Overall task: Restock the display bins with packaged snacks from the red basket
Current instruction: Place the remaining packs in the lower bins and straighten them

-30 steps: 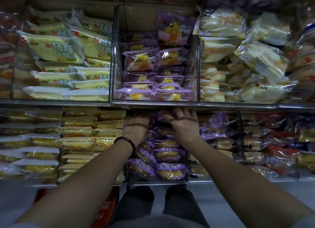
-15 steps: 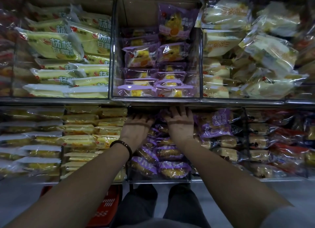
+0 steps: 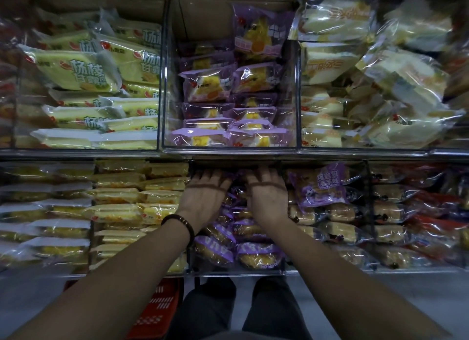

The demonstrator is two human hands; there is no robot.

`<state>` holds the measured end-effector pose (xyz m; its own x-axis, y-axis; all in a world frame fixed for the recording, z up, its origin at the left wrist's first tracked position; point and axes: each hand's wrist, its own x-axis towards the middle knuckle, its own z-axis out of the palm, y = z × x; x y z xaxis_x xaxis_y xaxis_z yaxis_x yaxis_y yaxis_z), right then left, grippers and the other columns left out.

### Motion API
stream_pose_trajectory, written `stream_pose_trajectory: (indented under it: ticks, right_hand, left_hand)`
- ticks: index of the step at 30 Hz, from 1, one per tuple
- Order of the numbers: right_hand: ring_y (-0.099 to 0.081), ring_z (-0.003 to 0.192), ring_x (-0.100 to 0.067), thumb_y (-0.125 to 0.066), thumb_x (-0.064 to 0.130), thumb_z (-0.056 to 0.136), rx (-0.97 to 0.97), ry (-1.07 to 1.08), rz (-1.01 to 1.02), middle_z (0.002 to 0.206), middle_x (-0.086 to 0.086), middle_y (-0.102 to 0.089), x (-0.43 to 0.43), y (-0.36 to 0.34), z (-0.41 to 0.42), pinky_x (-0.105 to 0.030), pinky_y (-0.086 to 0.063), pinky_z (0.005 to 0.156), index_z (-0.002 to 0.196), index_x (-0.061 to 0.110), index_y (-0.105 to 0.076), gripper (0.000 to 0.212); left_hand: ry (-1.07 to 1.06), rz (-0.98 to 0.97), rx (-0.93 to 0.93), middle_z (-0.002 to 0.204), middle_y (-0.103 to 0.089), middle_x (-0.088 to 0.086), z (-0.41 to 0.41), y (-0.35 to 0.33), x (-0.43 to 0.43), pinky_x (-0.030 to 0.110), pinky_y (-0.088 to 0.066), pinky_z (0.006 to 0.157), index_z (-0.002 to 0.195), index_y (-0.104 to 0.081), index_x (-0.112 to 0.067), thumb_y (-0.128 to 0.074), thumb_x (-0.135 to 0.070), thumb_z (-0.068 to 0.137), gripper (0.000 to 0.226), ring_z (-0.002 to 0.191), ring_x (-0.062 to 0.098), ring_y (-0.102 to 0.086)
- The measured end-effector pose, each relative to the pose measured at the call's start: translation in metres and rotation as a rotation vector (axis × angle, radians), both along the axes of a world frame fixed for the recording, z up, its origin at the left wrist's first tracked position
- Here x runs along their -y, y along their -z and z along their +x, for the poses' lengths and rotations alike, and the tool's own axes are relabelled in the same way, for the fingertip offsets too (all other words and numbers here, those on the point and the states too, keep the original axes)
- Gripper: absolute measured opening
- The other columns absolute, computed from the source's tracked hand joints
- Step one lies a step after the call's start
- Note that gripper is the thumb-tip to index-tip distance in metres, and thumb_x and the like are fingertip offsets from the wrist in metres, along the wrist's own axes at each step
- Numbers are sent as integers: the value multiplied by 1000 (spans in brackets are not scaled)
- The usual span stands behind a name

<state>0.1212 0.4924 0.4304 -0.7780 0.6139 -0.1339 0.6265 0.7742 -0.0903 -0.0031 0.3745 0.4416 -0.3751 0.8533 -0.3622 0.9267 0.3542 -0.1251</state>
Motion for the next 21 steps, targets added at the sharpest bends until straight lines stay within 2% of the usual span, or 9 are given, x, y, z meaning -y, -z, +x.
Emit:
stream_pose_trajectory:
  ticks: [3,7,9,12,15,18,21]
  right_hand:
    - [-63,108,-38,-61,32,90,118,0,-66,122,-17,-65,19,1,2,-46,-51,90,130,21,-65,42]
    - [-48,130,-38,-41,43,100,240,7,-119,146,-16,-50,19,3,-7,-50,-41,104,143,21,-53,49]
    - [-42,137,-37,-34,45,103,262,22,-165,153,-13,-43,11,4,-14,-50,-36,108,143,24,-54,49]
    - [-40,141,-35,-41,42,98,305,29,-281,157,-10,-41,-2,-4,-24,-48,-36,113,148,25,-48,53]
    - [-49,136,-37,-53,34,93,344,10,-372,151,-12,-49,-10,-20,-23,-44,-44,110,145,23,-50,53]
    - [-55,128,-35,-64,29,92,278,-50,-301,141,-12,-56,-13,-27,-7,-41,-48,103,144,22,-51,54]
    - [-58,123,-34,-66,31,94,300,-133,-243,137,-11,-57,-10,-22,3,-41,-48,97,144,19,-47,55]
  left_hand:
    - [-50,-52,47,169,-24,12,8,8,3,50,-29,123,167,-14,-22,-60,-49,94,89,153,35,-30]
    - [-175,-59,148,175,-10,9,10,16,-7,55,-17,127,169,-3,-23,-32,-48,102,76,160,35,-14]
    - [-223,-66,172,175,-10,6,10,16,-13,56,-16,127,168,-2,-26,-31,-50,100,78,159,34,-13]
    - [-230,-11,183,166,-29,4,6,16,-17,51,-28,121,166,-17,-31,-36,-51,93,78,150,32,-30]
    - [-207,72,181,150,-48,6,3,8,-11,44,-44,108,157,-37,-27,-43,-51,89,72,132,32,-50]
    - [-163,70,153,141,-54,12,0,3,-1,45,-49,101,149,-45,-22,-59,-40,92,61,125,34,-55]
    - [-89,26,151,144,-55,8,-3,5,8,45,-47,106,150,-47,-27,-58,-44,95,59,130,31,-52]
